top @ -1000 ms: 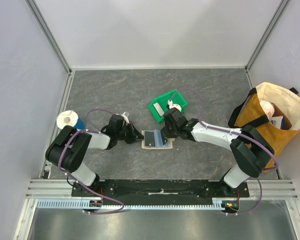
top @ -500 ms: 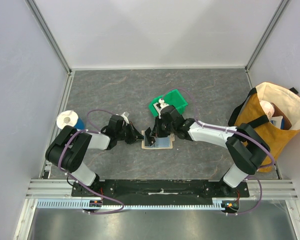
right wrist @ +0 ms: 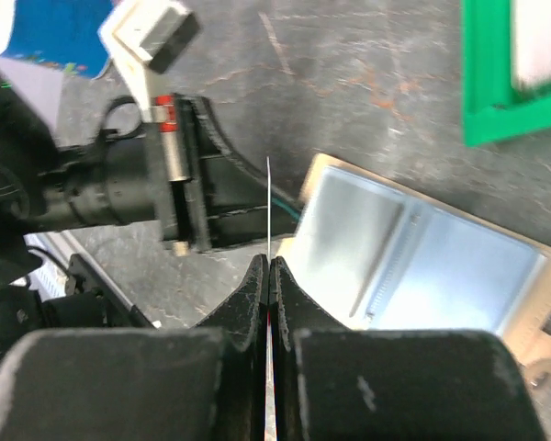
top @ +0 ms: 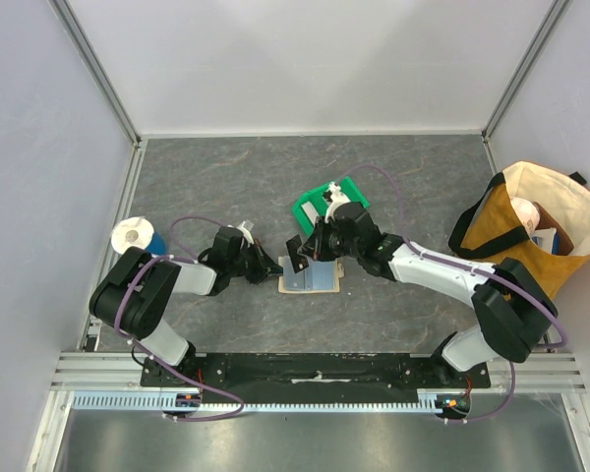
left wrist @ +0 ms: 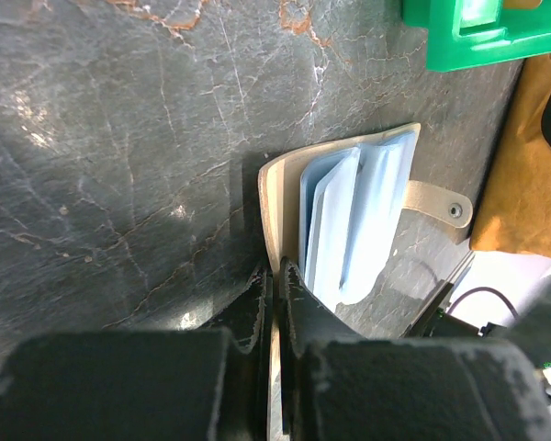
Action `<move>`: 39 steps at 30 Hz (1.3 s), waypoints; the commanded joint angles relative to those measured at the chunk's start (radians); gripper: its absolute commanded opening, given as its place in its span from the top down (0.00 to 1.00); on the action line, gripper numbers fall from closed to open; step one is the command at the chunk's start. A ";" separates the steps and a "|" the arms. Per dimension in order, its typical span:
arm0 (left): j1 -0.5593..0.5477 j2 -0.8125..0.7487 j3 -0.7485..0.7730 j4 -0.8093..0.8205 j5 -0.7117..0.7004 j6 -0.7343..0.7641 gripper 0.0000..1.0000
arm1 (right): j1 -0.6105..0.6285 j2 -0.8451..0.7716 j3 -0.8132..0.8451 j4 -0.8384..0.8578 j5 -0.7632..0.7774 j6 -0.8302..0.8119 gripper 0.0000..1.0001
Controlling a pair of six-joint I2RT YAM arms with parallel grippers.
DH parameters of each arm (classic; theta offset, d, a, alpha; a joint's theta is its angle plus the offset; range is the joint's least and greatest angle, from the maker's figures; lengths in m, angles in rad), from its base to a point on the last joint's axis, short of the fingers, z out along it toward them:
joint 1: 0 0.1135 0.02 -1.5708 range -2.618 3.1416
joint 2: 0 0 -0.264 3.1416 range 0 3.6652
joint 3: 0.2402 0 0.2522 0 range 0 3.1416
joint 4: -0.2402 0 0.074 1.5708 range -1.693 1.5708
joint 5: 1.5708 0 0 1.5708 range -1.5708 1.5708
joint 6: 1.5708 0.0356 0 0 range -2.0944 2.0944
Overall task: Put the credit cards into the card holder
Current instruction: Turn over the card slot in the card holder, then insert the credit card into the card holder.
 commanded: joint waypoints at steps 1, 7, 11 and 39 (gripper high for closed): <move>0.000 0.029 -0.034 -0.089 -0.036 0.008 0.98 | -0.030 0.023 -0.067 0.007 0.028 0.055 1.00; 0.000 0.038 -0.052 -0.067 -0.037 0.000 0.98 | -0.061 0.066 -0.150 0.126 0.003 0.108 1.00; 0.000 0.055 -0.066 -0.037 -0.034 -0.018 0.98 | -0.076 0.083 -0.220 0.237 -0.006 0.156 1.00; -0.001 0.058 -0.097 -0.014 -0.073 -0.049 0.98 | -0.107 0.183 -0.383 0.476 -0.124 0.314 1.00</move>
